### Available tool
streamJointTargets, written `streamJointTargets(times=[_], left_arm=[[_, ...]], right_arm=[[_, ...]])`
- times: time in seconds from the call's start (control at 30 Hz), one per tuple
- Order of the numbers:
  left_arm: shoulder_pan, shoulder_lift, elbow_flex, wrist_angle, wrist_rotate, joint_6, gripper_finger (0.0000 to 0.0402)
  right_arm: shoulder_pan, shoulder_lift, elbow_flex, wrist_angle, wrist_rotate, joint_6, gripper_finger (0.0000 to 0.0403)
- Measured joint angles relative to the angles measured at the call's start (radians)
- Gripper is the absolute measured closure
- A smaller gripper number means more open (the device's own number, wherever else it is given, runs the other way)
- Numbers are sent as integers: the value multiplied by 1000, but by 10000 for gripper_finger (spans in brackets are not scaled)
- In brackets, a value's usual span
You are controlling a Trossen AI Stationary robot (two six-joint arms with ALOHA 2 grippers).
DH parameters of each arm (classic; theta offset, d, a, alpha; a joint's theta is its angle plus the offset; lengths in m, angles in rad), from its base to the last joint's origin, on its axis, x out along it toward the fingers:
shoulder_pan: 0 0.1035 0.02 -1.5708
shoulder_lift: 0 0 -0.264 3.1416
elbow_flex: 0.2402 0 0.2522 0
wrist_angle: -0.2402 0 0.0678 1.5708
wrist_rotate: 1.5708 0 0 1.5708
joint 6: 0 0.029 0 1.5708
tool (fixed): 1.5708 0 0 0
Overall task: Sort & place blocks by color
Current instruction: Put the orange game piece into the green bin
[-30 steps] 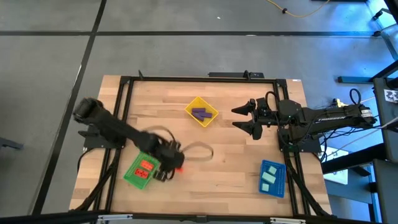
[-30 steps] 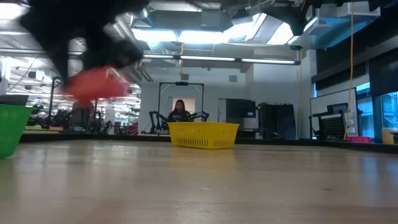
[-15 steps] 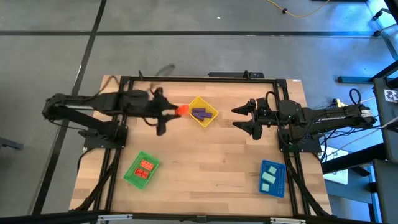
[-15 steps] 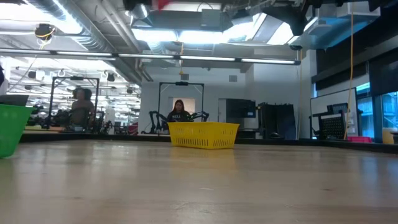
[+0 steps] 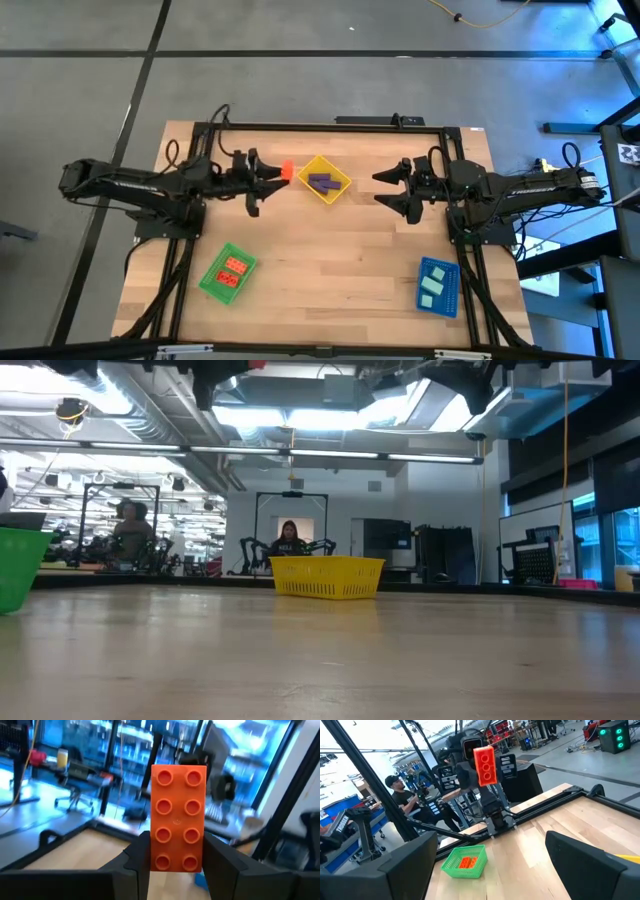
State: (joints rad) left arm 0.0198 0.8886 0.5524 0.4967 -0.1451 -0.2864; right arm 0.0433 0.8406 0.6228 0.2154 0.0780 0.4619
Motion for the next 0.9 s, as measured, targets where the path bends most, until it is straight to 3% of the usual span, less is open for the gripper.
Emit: streamJointTargets(times=[0.1,0.77,0.9], left_arm=[[-3,0,-49,101,-11,-32,273],[-2,0,-57,104,-6,-47,273],[-2,1,-57,103,39,-47,273]], right_arm=[[0,0,0,2,0,-1,30],[0,0,0,0,0,4,31],[0,0,0,-2,0,4,62]])
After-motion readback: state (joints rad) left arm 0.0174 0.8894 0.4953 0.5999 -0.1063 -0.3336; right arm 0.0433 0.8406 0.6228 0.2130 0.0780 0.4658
